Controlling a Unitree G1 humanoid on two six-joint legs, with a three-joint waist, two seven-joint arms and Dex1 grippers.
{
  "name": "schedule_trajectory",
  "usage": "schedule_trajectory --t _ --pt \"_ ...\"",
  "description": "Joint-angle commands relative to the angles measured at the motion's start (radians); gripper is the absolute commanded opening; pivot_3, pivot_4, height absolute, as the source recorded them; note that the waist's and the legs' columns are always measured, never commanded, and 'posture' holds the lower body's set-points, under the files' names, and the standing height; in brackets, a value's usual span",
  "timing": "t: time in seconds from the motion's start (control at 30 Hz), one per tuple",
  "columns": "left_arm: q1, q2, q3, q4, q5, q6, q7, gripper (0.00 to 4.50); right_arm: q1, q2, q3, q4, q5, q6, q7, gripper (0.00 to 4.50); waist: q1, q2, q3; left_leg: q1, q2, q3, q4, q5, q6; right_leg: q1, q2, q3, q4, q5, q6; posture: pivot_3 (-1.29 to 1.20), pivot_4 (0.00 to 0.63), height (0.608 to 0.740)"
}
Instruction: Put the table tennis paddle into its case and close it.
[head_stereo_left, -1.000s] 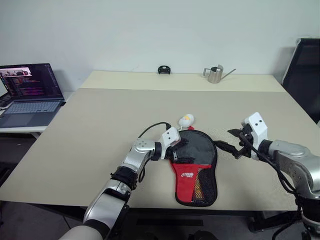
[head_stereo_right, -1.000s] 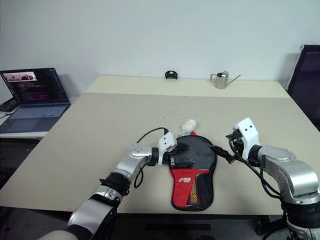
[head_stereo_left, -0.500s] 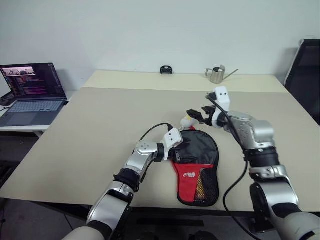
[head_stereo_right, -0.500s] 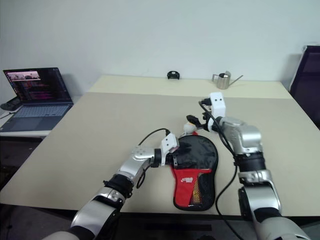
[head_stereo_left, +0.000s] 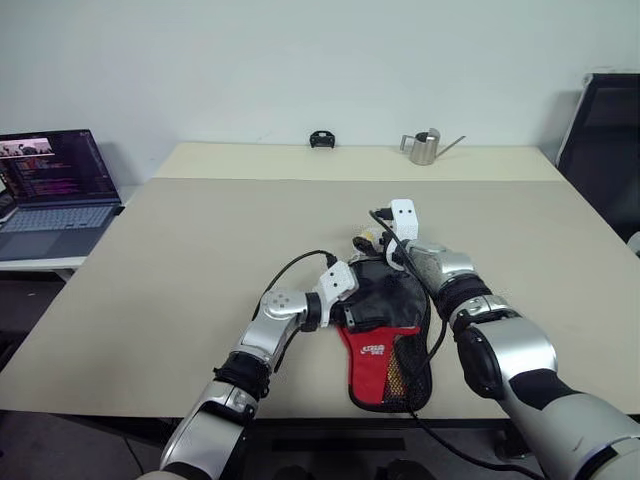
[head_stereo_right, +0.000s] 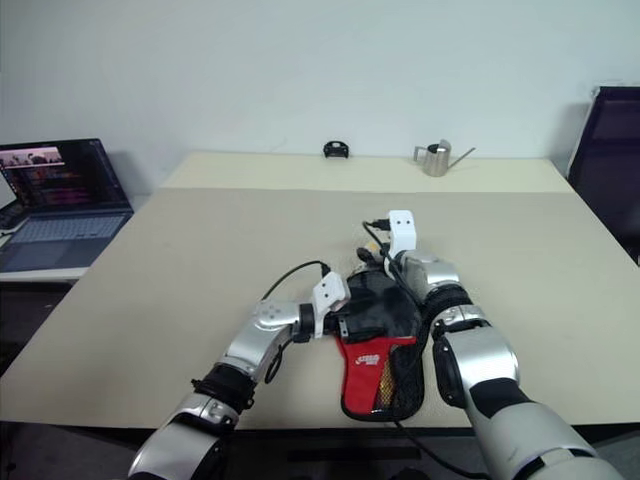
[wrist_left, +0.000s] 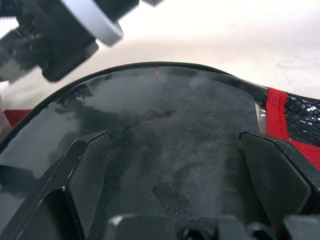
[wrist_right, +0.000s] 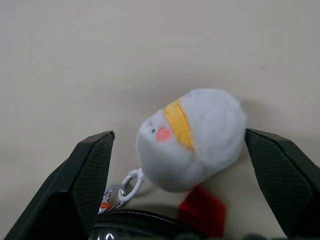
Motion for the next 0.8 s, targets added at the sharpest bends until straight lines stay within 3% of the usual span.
schedule_trajectory --t 0.03,0.37,0.8 --pt "0.030 0.016 -0.008 -0.037 0.005 0.030 0.009 4.49 -0.049 0.038 0.003 0.035 -0.039 -0.070 -0.015 4.50 -0.001 0.000 0.000 0.000 0.000 0.000 0.000 0.000 0.000 0.000 0.000 0.000 0.000 0.000 0.000 0.00 0.150 0.740" --pt "0.061 0.034 -0.011 -0.095 0.003 0.067 0.027 4.49 -0.058 0.088 0.033 0.079 -0.150 -0.171 -0.080 4.50 -0.002 0.001 0.000 0.001 0.000 0.000 0.000 0.000 0.000 0.000 0.000 0.000 0.000 0.000 0.000 0.00 0.150 0.740" --pt "0.081 0.032 -0.021 -0.123 0.000 0.091 0.037 4.50 -0.041 0.118 0.045 0.080 -0.212 -0.201 -0.131 0.04 -0.003 0.002 0.000 0.001 0.000 0.000 0.000 0.000 0.000 0.000 0.000 0.001 0.001 0.000 0.000 0.00 0.150 0.740"
